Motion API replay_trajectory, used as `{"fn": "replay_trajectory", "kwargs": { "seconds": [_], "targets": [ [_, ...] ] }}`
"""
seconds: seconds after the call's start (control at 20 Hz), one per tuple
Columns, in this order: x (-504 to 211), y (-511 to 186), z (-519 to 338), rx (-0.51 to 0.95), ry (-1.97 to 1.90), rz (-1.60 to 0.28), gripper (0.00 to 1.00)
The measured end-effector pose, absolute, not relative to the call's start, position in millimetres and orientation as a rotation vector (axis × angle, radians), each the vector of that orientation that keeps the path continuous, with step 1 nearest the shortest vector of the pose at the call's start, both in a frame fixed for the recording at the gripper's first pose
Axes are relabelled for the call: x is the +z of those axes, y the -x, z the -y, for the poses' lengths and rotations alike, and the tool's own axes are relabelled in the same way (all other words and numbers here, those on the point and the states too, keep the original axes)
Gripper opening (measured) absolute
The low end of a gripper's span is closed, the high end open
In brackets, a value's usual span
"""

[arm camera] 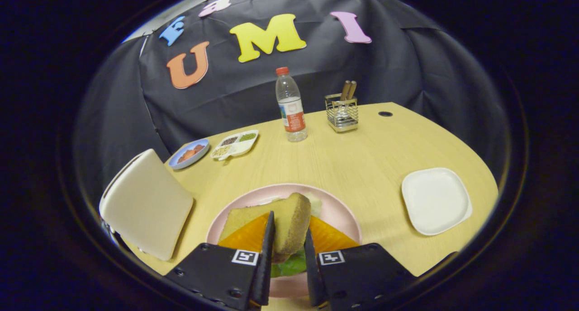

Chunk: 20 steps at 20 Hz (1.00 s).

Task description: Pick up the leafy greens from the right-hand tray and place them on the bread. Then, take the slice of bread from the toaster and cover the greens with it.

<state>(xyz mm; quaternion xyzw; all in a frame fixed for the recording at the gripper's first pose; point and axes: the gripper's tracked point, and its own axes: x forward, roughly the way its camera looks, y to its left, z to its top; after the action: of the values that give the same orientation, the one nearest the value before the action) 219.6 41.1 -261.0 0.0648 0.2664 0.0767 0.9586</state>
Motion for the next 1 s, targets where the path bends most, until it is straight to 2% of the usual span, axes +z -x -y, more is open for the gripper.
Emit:
{"fn": "replay_trajectory", "kwargs": {
  "seconds": [0.1,0.25,0.35,0.45,0.6,1.0],
  "targets": [
    [-259.5,-217.7,-39.1,0.143,-0.090,-0.500,0.40],
    [-246.3,-215.6,-33.7,0.100,-0.042,-0.437,0.54],
    [-234.3,-208.2,-34.5,0.075,-0.022,-0.399,0.76],
    [-218.4,-194.1,-36.2,0.053,-0.001,-0.369,0.90],
    [-176.5,-166.1,-41.5,0.038,0.031,-0.288,0.98],
    [-67.1,-71.5,-53.4,0.049,0.029,-0.113,0.98]
  ]
}}
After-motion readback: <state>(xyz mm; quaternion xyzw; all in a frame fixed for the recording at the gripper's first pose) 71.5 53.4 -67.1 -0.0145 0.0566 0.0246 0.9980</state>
